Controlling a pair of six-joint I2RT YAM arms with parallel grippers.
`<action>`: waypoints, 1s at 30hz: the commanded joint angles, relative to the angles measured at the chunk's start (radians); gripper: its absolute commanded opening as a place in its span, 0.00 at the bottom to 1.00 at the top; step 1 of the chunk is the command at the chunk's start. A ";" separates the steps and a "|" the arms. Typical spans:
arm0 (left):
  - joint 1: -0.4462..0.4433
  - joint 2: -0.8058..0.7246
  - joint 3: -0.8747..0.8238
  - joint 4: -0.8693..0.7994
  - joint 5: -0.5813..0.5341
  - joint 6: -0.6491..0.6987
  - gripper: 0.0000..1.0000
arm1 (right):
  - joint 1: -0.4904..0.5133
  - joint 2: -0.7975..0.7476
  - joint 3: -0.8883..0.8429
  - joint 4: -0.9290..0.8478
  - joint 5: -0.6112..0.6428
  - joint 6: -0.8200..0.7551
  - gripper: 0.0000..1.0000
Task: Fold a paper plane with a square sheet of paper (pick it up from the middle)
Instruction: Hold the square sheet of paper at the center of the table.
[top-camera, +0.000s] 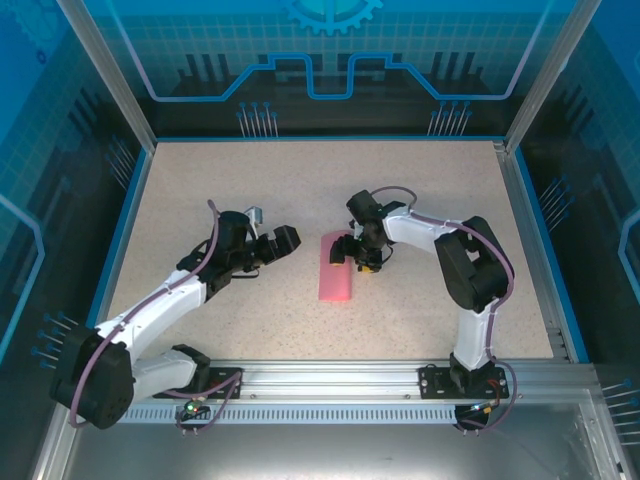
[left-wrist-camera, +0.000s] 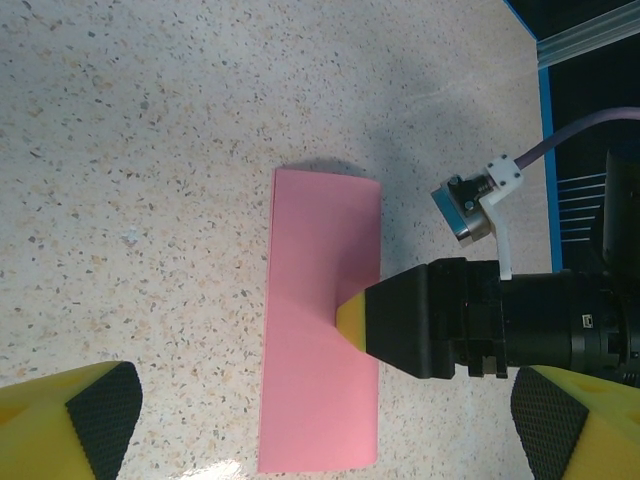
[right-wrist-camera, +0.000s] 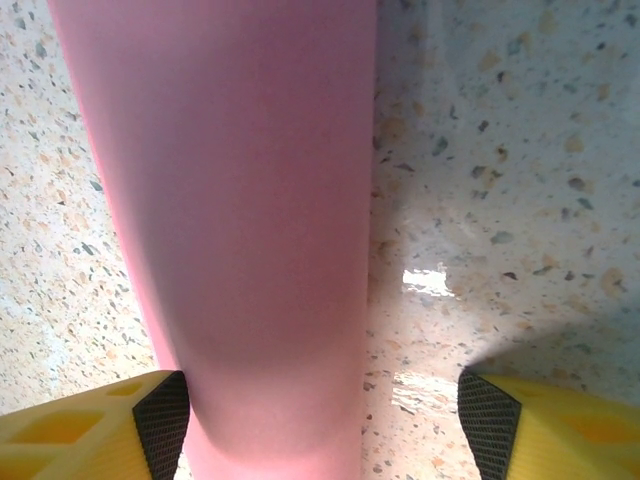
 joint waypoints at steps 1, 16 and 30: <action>0.007 0.021 0.034 0.005 0.047 0.027 0.99 | 0.008 0.064 0.005 -0.046 0.060 0.003 0.78; 0.006 0.171 0.087 0.008 0.141 0.010 0.83 | 0.012 0.094 0.018 -0.102 0.132 -0.005 0.76; -0.079 0.478 0.283 -0.057 0.175 -0.018 0.00 | 0.013 0.108 0.019 -0.116 0.157 -0.007 0.75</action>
